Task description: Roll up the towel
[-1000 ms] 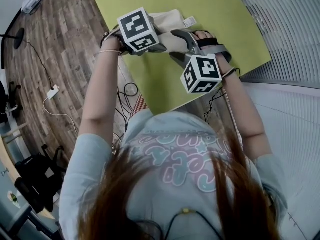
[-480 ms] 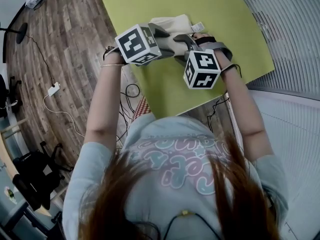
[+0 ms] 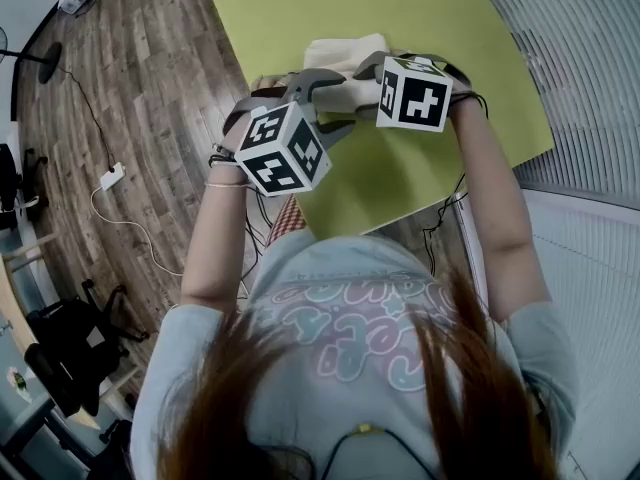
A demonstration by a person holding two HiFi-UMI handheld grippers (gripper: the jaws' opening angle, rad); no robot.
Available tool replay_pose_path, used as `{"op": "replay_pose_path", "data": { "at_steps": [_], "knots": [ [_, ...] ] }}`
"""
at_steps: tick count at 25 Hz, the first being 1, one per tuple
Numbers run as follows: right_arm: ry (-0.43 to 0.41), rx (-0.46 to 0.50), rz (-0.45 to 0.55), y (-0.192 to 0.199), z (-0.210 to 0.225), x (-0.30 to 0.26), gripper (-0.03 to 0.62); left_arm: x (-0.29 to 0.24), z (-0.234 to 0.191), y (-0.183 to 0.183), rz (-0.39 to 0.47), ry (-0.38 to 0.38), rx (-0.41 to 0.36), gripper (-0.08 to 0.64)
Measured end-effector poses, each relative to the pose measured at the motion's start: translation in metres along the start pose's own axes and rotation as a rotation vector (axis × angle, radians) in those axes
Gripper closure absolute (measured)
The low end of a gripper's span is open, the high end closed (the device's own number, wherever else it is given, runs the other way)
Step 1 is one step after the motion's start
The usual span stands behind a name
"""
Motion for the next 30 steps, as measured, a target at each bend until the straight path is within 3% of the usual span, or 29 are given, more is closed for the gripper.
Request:
{"op": "replay_pose_path", "data": {
  "at_steps": [2, 7, 10, 12, 14, 18, 26, 28, 30],
  "knots": [
    [-0.059, -0.033, 0.003, 0.000, 0.006, 0.001, 0.365, -0.010, 0.004, 0.004, -0.064, -0.027, -0.083, 0.314],
    [-0.183, -0.082, 0.018, 0.002, 0.021, 0.003, 0.367, -0.031, 0.005, 0.009, -0.128, -0.135, -0.157, 0.310],
    [-0.236, -0.117, 0.047, 0.004, 0.026, 0.003, 0.367, -0.043, 0.006, 0.013, -0.177, -0.134, -0.222, 0.310],
    [-0.224, -0.117, 0.057, 0.004, 0.026, 0.004, 0.362, -0.048, 0.004, 0.016, -0.202, -0.115, -0.230, 0.310],
    [-0.161, -0.086, 0.071, 0.005, 0.021, 0.007, 0.350, -0.050, 0.002, 0.016, -0.207, -0.081, -0.215, 0.311],
    [0.044, 0.000, 0.124, 0.003, 0.003, 0.021, 0.311, -0.051, -0.008, 0.017, -0.219, 0.023, -0.151, 0.325],
    [0.487, 0.186, 0.091, 0.002, -0.028, 0.019, 0.310, -0.066, -0.040, 0.021, -0.277, 0.243, -0.025, 0.328],
    [0.583, 0.230, 0.087, 0.000, -0.031, 0.008, 0.250, -0.067, -0.047, 0.020, -0.280, 0.292, 0.010, 0.328],
    [0.642, 0.248, 0.062, 0.001, -0.031, -0.001, 0.250, -0.069, -0.050, 0.019, -0.274, 0.352, 0.055, 0.328]
  ]
}}
Point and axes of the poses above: the fingertips, and each gripper's own axes: x backward along the fingers, z to its right, y out of its underside, the point moved 8 cm from there along x, backward along the fingers, and after that the axes turned 11 degrees about -y, right-handed, at the moved point
